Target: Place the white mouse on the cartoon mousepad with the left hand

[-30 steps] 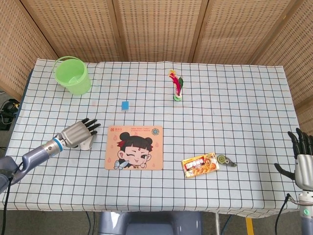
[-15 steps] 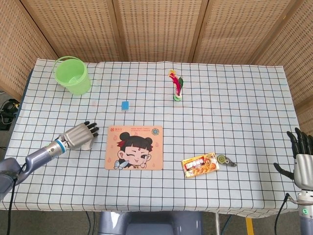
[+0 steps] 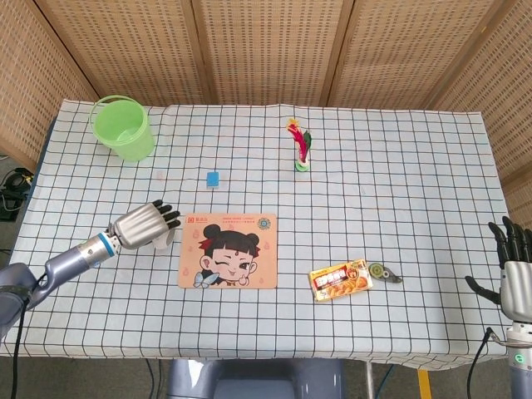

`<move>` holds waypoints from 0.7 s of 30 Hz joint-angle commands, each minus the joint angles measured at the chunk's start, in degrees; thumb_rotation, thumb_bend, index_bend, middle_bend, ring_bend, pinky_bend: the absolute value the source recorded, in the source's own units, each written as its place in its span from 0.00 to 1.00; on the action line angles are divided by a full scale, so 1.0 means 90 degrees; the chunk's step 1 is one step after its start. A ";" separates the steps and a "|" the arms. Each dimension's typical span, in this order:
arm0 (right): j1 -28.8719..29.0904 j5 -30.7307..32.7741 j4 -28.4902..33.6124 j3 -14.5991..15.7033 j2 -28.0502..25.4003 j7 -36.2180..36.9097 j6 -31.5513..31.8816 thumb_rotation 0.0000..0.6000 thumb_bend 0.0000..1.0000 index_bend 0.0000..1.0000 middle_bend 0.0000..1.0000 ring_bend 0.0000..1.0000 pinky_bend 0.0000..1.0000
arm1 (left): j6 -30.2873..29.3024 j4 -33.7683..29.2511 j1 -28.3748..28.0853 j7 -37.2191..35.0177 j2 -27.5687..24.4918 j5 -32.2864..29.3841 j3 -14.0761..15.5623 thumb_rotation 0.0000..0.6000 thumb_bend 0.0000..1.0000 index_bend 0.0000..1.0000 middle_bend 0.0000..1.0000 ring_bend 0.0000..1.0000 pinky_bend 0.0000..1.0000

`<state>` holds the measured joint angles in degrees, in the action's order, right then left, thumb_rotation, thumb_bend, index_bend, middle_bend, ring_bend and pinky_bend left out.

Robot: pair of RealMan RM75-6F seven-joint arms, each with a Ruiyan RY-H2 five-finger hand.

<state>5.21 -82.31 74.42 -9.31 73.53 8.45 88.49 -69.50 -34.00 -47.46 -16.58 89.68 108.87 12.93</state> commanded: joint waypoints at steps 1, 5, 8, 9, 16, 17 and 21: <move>0.0003 -0.0009 0.0006 0.0001 -0.0004 0.0010 0.0001 1.00 0.08 0.13 0.00 0.00 0.00 | -0.0131 -0.0121 -0.0193 0.0142 0.0075 0.0144 -0.0018 1.00 0.55 0.65 0.38 0.29 0.39; 0.0007 0.0000 0.0001 0.0004 -0.0012 0.0034 -0.0026 1.00 0.08 0.13 0.00 0.00 0.00 | -0.0013 -0.0287 -0.0418 0.0263 0.0289 0.0208 -0.0038 1.00 0.55 0.65 0.38 0.29 0.39; 0.0004 0.0012 -0.0004 -0.0004 -0.0023 0.0060 -0.0027 1.00 0.08 0.13 0.00 0.00 0.00 | 0.0218 -0.0400 -0.0538 0.0301 0.0413 0.0172 -0.0055 1.00 0.55 0.65 0.38 0.29 0.39; 0.0001 0.0018 -0.0005 -0.0010 -0.0029 0.0077 -0.0026 1.00 0.08 0.13 0.00 0.00 0.00 | 0.0327 -0.0444 -0.0584 0.0337 0.0477 0.0148 -0.0068 1.00 0.55 0.65 0.38 0.29 0.39; -0.0017 0.0048 -0.0023 -0.0036 -0.0054 0.0177 -0.0011 1.00 0.08 0.13 0.00 0.00 0.00 | 0.0632 -0.0557 -0.0775 0.0420 0.0760 0.0048 -0.0147 1.00 0.55 0.65 0.38 0.29 0.39; -0.0016 0.0054 -0.0030 -0.0038 -0.0055 0.0190 -0.0018 1.00 0.08 0.13 0.00 0.00 0.00 | 0.0627 -0.0574 -0.0803 0.0394 0.0808 0.0021 -0.0181 1.00 0.55 0.65 0.38 0.29 0.39; -0.0009 0.0058 -0.0052 -0.0043 -0.0054 0.0229 -0.0034 1.00 0.08 0.13 0.00 0.00 0.00 | 0.0641 -0.0617 -0.0906 0.0361 0.0900 -0.0043 -0.0263 1.00 0.55 0.65 0.38 0.29 0.39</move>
<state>5.12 -81.79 73.97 -9.69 73.05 10.49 88.19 -63.80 -39.47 -55.53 -13.26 97.70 108.57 10.64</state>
